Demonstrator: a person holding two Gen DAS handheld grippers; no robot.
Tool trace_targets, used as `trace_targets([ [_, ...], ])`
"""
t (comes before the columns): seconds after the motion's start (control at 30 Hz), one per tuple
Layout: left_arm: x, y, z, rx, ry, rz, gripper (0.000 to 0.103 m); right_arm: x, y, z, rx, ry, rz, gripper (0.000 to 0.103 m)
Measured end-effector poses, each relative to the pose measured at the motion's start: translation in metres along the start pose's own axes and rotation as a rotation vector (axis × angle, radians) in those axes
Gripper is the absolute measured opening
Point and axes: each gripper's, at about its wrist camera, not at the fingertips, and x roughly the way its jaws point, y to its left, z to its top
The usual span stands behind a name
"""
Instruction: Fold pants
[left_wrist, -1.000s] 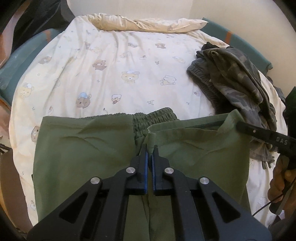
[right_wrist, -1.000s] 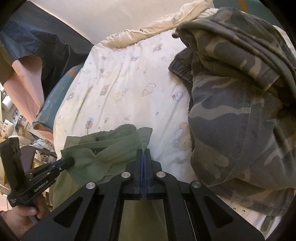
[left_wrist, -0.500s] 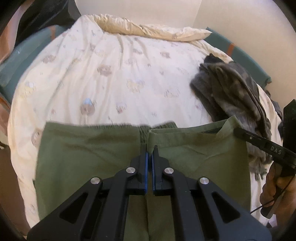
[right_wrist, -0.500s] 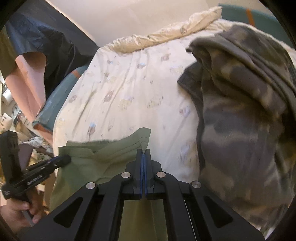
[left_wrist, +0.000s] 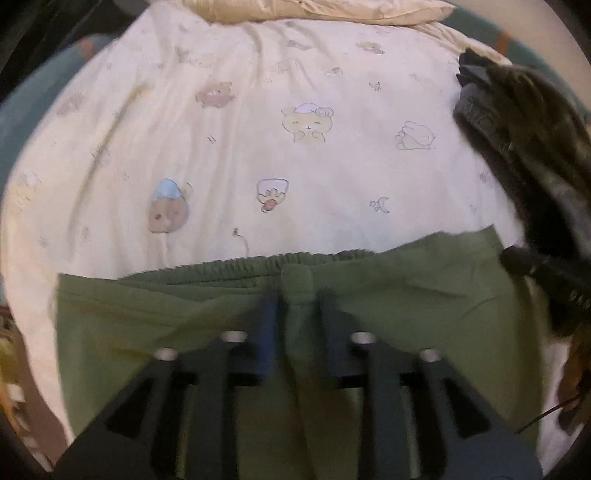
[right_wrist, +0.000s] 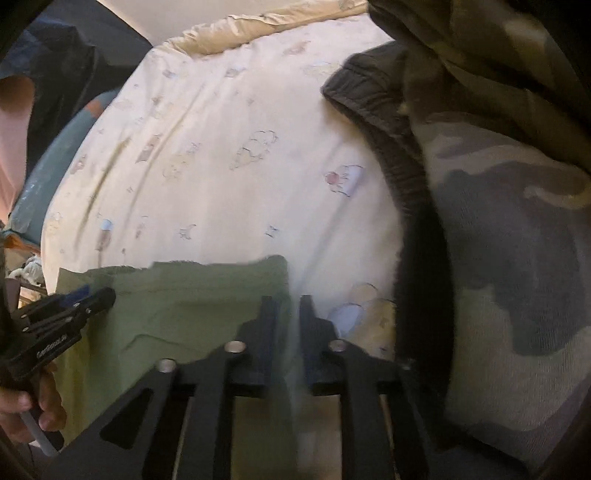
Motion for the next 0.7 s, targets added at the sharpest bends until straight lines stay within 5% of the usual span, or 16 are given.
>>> trace_targets([
  [0.03,-0.006,0.001,-0.003,-0.001,-0.006,-0.01,0.057,-0.007,0.0,0.0,-0.001,-0.003,0.003,0.024],
  [0.1,-0.026,0.006,-0.01,-0.009,-0.046,-0.017,0.07,-0.023,0.001,0.0,-0.001,-0.013,0.008,0.032],
  [0.23,-0.078,0.015,-0.037,0.004,-0.111,-0.064,0.071,-0.063,0.01,-0.004,-0.006,-0.069,0.017,0.049],
  [0.3,-0.103,0.02,-0.058,0.005,-0.123,-0.103,0.071,-0.087,0.017,-0.012,0.009,-0.09,0.026,0.049],
  [0.47,-0.154,0.032,-0.133,-0.002,-0.076,-0.162,0.071,-0.133,0.035,-0.055,0.062,-0.068,0.088,0.049],
  [0.7,-0.192,0.054,-0.248,-0.138,0.025,-0.25,0.071,-0.206,0.048,-0.15,0.072,-0.027,0.084,0.054],
])
